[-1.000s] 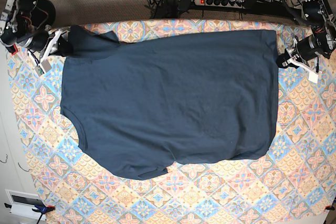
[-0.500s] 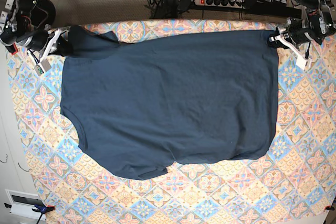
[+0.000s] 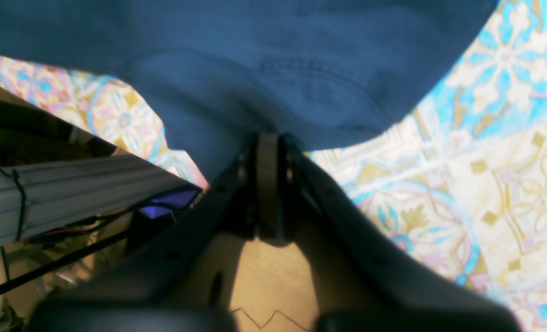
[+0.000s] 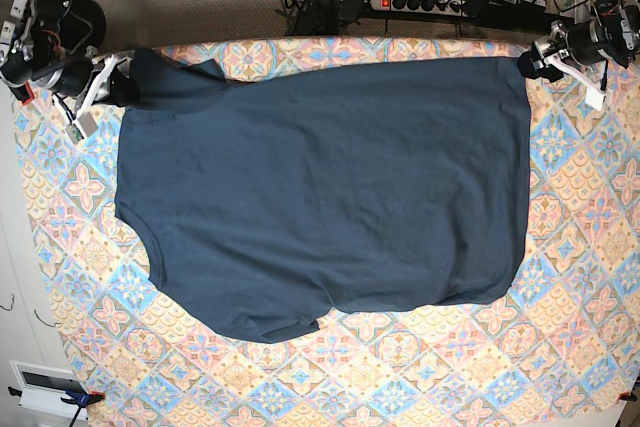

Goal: Layout the t-shirt on the table in an organized manner, then fold the t-shirt properly
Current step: 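Pull both held corners apart to stretch the shirt taut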

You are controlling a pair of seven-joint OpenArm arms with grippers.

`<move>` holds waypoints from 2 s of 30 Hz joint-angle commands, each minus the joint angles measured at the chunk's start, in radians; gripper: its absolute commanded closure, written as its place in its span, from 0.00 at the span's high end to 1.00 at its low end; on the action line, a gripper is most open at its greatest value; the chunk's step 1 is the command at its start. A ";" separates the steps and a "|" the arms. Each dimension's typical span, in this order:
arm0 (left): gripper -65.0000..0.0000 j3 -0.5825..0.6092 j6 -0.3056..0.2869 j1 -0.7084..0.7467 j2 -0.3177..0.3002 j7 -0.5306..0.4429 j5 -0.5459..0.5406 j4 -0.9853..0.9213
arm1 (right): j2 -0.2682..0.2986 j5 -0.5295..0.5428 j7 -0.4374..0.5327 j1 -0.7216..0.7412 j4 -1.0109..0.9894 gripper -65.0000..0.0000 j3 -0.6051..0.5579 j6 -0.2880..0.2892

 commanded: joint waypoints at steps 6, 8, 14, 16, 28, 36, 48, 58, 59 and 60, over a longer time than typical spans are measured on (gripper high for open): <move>0.59 0.082 -0.004 -0.077 0.033 -0.005 0.056 0.013 | 0.020 0.014 0.015 0.005 0.015 0.02 0.008 0.003; 0.58 0.104 -0.006 -0.097 0.058 -0.005 0.103 0.013 | 0.020 0.014 0.015 0.005 0.015 0.02 0.008 0.003; 0.50 0.151 -0.007 -0.102 0.073 -0.005 0.136 0.013 | 0.020 0.014 0.015 0.005 0.015 0.02 0.009 0.003; 0.44 0.151 -0.009 -0.096 0.073 -0.005 0.134 0.013 | 0.020 0.014 0.016 0.005 0.015 0.02 0.009 0.003; 0.00 0.088 -0.119 -0.068 0.036 -0.005 0.054 0.018 | 0.020 0.014 0.016 0.005 0.015 0.02 0.011 0.003; 0.02 -0.001 -0.112 -0.067 0.029 -0.005 0.136 0.015 | 0.020 0.014 0.016 0.005 0.015 0.02 0.011 0.003; 0.70 0.082 -0.115 -0.125 0.038 -0.005 0.274 -0.117 | 0.020 0.014 0.015 0.005 0.015 0.02 0.009 0.003; 0.52 0.203 -0.119 -0.093 0.059 -0.005 0.145 -0.141 | 0.018 0.016 0.015 0.005 0.015 0.02 0.009 0.003; 0.45 0.210 -0.119 -0.088 0.059 -0.005 0.119 -0.141 | 0.018 0.016 0.015 0.005 0.015 0.02 0.009 0.003; 0.37 0.211 -0.119 -0.082 0.059 -0.005 0.094 -0.141 | 0.018 0.016 0.015 0.005 0.015 0.02 0.009 0.003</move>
